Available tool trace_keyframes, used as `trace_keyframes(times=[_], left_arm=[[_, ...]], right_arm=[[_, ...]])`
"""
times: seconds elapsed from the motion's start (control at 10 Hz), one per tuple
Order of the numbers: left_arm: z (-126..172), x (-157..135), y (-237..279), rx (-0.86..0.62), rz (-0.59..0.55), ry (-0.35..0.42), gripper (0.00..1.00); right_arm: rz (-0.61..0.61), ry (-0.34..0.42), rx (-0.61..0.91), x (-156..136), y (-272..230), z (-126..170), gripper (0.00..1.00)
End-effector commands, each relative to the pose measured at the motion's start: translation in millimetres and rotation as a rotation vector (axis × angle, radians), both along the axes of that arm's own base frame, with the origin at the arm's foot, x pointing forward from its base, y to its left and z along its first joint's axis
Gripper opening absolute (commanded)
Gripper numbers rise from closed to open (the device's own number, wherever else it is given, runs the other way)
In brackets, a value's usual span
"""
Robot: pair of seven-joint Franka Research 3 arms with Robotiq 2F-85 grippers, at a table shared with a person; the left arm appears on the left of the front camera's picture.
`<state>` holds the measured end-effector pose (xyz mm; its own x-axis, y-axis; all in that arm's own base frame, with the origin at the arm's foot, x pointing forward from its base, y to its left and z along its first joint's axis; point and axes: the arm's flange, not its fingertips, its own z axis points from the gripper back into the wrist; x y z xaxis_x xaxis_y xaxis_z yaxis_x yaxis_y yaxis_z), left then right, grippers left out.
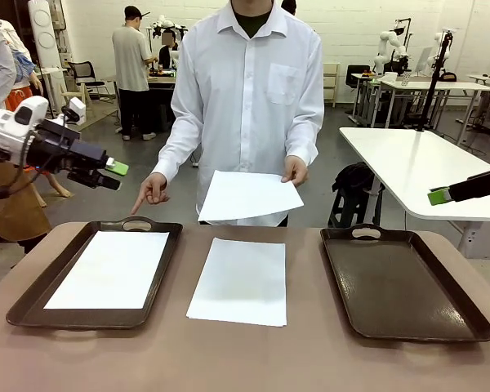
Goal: Sort the A4 documents.
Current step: Receive the A4 Paper.
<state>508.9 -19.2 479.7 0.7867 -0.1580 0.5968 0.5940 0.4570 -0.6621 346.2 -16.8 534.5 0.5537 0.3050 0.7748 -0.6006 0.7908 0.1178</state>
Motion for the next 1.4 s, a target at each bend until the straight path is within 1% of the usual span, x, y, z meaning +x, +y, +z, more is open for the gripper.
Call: trace_keyframes(times=[0.0,0.1,0.4,0.7,0.9,1.0,1.2,1.3], left_arm=[[-4,28,-11,-0.04,0.029,0.085,1.0],[-16,42,-23,-0.059,0.033,0.149,1.0],[-44,74,-56,-0.074,0.027,0.25,1.0],[-57,91,-87,-0.087,0.014,0.298,1.0],[-62,98,-106,-0.115,-0.014,0.32,1.0],[-64,101,-116,-0.137,-0.034,0.345,1.0],[-62,106,-132,-0.176,-0.048,0.355,1.0],[-63,109,-137,-0.207,-0.057,0.383,1.0]], right_arm=[[0.008,0.004,0.015,2,0,-2,1.0],[0.008,0.004,0.015,2,0,-2,1.0],[0.008,0.004,0.015,2,0,-2,1.0],[0.008,0.004,0.015,2,0,-2,1.0],[0.008,0.004,0.015,2,0,-2,1.0],[0.008,0.004,0.015,2,0,-2,1.0],[0.008,0.004,0.015,2,0,-2,1.0],[0.008,0.004,0.015,2,0,-2,1.0]])
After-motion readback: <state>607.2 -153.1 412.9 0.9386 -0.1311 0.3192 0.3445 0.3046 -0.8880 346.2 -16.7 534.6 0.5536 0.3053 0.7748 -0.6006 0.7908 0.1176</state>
